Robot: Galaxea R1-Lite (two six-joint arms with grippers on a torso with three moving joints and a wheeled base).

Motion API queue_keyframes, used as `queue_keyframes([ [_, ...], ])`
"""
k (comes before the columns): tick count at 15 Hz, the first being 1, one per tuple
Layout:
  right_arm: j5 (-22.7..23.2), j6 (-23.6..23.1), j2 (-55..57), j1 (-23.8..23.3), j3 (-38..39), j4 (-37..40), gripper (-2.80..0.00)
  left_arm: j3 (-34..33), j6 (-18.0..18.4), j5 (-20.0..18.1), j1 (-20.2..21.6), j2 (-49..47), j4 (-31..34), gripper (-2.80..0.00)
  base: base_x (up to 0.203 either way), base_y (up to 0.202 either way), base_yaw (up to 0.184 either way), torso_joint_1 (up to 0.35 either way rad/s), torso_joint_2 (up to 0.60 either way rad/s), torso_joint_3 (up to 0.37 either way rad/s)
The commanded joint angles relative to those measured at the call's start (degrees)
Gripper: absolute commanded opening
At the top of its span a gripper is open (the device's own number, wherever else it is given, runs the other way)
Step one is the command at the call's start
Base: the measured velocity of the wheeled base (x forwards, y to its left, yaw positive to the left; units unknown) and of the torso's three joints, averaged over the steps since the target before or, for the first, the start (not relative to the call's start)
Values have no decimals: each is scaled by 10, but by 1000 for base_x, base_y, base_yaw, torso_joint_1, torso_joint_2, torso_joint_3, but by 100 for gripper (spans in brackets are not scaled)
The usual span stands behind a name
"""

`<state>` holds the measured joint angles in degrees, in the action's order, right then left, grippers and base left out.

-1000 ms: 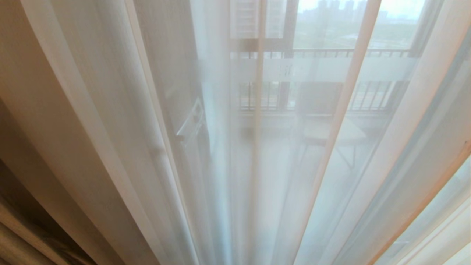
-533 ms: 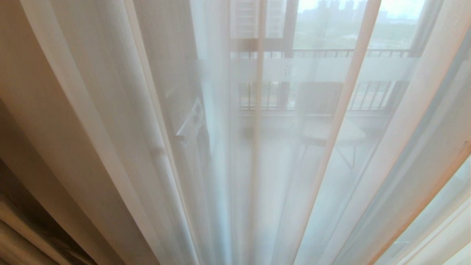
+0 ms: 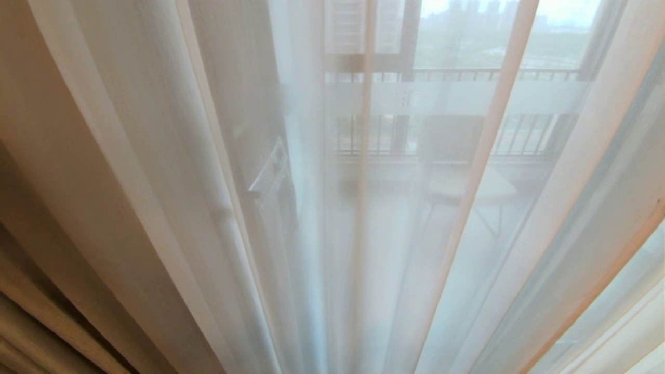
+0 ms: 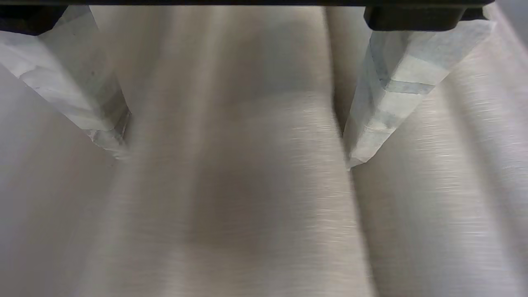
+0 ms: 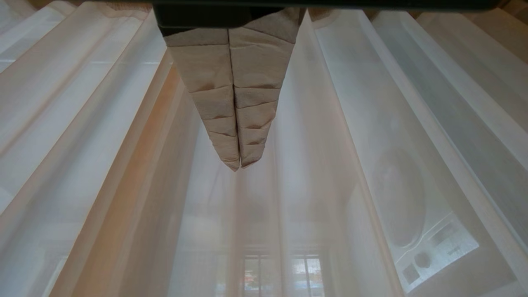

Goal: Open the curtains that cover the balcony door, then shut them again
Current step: Close the outer curtains on both sides

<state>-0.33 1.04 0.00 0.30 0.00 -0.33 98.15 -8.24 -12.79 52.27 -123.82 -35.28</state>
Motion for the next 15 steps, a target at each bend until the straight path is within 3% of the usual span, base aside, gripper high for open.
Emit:
queue_keyframes([
  [1, 0, 0, 0, 0, 0, 0, -280, 3, -1, -4, 12, -7, -3, 0, 0, 0, 0, 0, 0, 0],
  [7, 0, 0, 0, 0, 0, 0, -280, 98, -11, -6, 11, -62, -1, 0, 0, 0, 0, 0, 0, 0],
  [15, 0, 0, 0, 0, 0, 0, -280, 117, -43, -27, -29, -86, -22, 0, 0, 0, 0, 0, 0, 0],
])
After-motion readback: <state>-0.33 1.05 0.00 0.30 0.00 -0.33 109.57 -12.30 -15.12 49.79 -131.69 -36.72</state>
